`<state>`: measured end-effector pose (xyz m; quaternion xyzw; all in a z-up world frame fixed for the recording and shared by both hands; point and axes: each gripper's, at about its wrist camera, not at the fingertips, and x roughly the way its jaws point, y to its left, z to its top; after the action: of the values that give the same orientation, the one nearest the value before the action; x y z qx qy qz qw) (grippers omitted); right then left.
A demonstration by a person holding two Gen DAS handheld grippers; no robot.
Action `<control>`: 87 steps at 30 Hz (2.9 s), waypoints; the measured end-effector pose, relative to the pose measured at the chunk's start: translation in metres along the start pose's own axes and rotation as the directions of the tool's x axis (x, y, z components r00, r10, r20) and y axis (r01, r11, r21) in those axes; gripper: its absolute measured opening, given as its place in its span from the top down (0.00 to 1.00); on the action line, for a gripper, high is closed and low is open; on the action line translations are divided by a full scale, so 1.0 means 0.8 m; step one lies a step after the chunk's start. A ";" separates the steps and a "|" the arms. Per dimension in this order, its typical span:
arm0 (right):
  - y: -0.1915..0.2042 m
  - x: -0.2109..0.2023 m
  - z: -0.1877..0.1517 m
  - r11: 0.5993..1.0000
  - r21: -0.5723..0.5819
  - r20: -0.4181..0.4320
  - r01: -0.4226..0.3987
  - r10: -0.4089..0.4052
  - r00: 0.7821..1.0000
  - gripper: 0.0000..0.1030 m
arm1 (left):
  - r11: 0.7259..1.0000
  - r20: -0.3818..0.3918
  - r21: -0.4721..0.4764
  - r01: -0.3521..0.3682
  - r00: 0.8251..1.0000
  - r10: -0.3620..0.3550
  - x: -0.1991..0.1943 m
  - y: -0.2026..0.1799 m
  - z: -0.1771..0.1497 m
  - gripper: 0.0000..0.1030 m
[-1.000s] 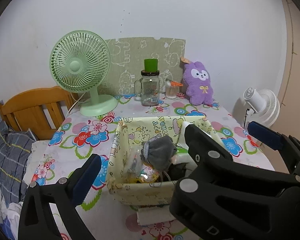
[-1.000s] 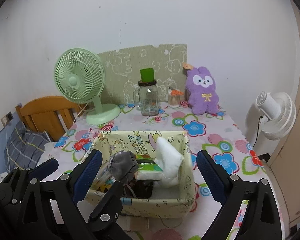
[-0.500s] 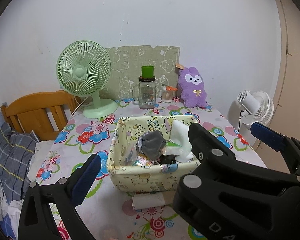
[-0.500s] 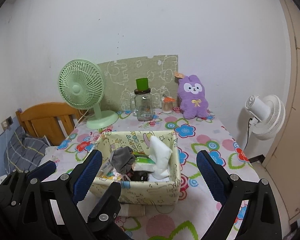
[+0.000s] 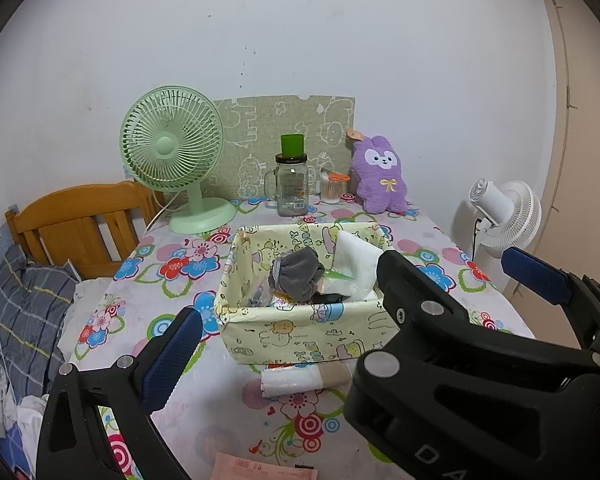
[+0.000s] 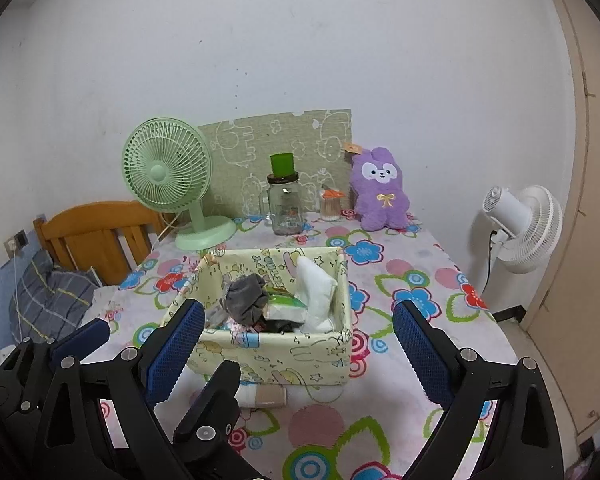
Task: Organize soft objects
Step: 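Move both tools back toward the pink paper packet and white rolled towel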
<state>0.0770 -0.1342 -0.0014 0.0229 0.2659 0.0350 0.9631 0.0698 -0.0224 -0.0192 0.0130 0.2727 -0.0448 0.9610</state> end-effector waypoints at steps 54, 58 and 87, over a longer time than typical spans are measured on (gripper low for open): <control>-0.005 0.054 -0.131 0.997 0.031 -0.201 -0.066 0.071 0.977 0.06 | 0.994 -0.185 -0.078 -0.082 0.981 0.066 0.048 0.010 -0.129 0.00; -0.002 0.063 -0.139 0.997 0.031 -0.227 -0.070 0.075 0.971 0.06 | 0.991 -0.217 -0.091 -0.101 0.973 0.079 0.056 0.015 -0.138 0.00; 0.004 0.078 -0.155 0.994 0.029 -0.288 -0.103 0.107 0.952 0.06 | 0.981 -0.253 -0.108 -0.164 0.958 0.133 0.048 0.015 -0.160 0.00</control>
<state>0.0663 -0.1227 -0.1395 0.0382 0.4025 0.0873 0.9105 0.0366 -0.0073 -0.1483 -0.0226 0.3897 0.0470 0.9195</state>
